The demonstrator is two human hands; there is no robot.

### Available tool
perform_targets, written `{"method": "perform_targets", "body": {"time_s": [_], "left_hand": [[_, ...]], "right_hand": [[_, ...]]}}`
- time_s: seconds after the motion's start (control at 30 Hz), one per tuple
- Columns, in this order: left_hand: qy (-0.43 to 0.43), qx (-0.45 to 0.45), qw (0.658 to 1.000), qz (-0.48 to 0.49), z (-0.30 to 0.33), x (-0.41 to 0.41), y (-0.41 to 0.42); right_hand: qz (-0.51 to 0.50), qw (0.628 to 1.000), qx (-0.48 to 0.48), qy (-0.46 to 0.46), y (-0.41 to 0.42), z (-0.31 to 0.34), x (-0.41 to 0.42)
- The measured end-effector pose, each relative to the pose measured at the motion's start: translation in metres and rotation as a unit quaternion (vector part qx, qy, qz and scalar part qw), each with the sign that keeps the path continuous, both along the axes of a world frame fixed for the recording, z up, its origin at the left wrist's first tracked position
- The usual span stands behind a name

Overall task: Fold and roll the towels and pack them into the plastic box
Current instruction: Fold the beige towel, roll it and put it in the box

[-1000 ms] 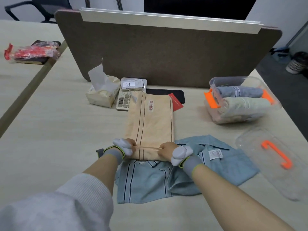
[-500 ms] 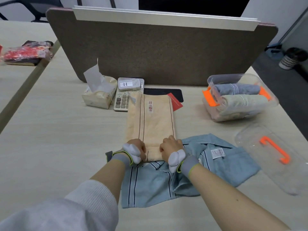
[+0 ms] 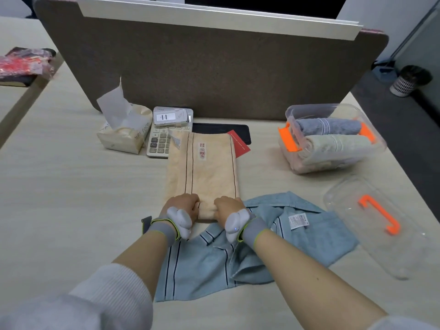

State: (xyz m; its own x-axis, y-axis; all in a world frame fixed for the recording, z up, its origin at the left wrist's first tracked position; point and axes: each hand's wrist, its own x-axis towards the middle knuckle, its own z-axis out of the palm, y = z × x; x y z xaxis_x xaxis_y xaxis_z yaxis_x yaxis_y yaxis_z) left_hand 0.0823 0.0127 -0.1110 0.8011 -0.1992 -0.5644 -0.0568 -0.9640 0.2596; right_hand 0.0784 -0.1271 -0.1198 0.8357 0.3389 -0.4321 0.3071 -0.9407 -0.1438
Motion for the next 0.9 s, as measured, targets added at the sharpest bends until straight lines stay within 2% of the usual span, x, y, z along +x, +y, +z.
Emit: {"method": "perform_targets", "body": {"time_s": [0.07, 0.13, 0.2, 0.27, 0.37, 0.47, 0.53, 0.63, 0.7, 0.8, 0.83, 0.9], "left_hand": [[-0.071, -0.018, 0.997, 0.016, 0.000, -0.005, -0.001], [-0.142, 0.001, 0.990, 0.007, -0.001, -0.009, -0.003], [-0.156, 0.023, 0.987, -0.017, -0.004, -0.009, -0.005], [-0.107, 0.056, 0.991, -0.056, 0.000, -0.011, -0.003], [-0.015, 0.097, 0.993, -0.073, -0.004, -0.003, -0.004], [0.038, 0.091, 0.995, -0.034, -0.009, 0.010, -0.010], [0.053, 0.086, 0.995, -0.001, -0.014, 0.020, -0.012], [0.053, 0.080, 0.995, 0.000, -0.015, 0.028, -0.011], [0.004, 0.064, 0.998, -0.028, -0.012, 0.024, -0.011], [-0.114, 0.069, 0.989, -0.071, -0.015, 0.010, -0.007], [-0.135, 0.071, 0.985, -0.085, -0.014, 0.006, -0.005], [-0.129, 0.078, 0.985, -0.086, -0.012, 0.004, -0.006]], "right_hand": [[-0.023, 0.998, 0.022, 0.052, 0.000, 0.002, 0.010], [-0.055, 0.995, 0.029, 0.084, 0.001, 0.006, 0.015], [-0.096, 0.989, 0.041, 0.107, 0.001, 0.003, 0.020], [-0.123, 0.984, 0.068, 0.106, 0.001, 0.001, 0.018], [-0.138, 0.983, 0.112, 0.042, -0.005, -0.001, 0.018], [-0.030, 0.988, 0.103, -0.114, -0.008, -0.005, 0.009], [0.032, 0.988, 0.075, -0.127, -0.009, -0.010, -0.003], [0.019, 0.994, 0.079, -0.070, -0.010, -0.027, -0.007], [0.037, 0.993, 0.074, -0.083, -0.011, -0.021, -0.001], [-0.027, 0.993, 0.089, 0.071, -0.009, -0.009, 0.030], [-0.048, 0.984, 0.095, 0.141, -0.007, -0.007, 0.039], [-0.066, 0.978, 0.096, 0.175, -0.007, 0.003, 0.048]]}}
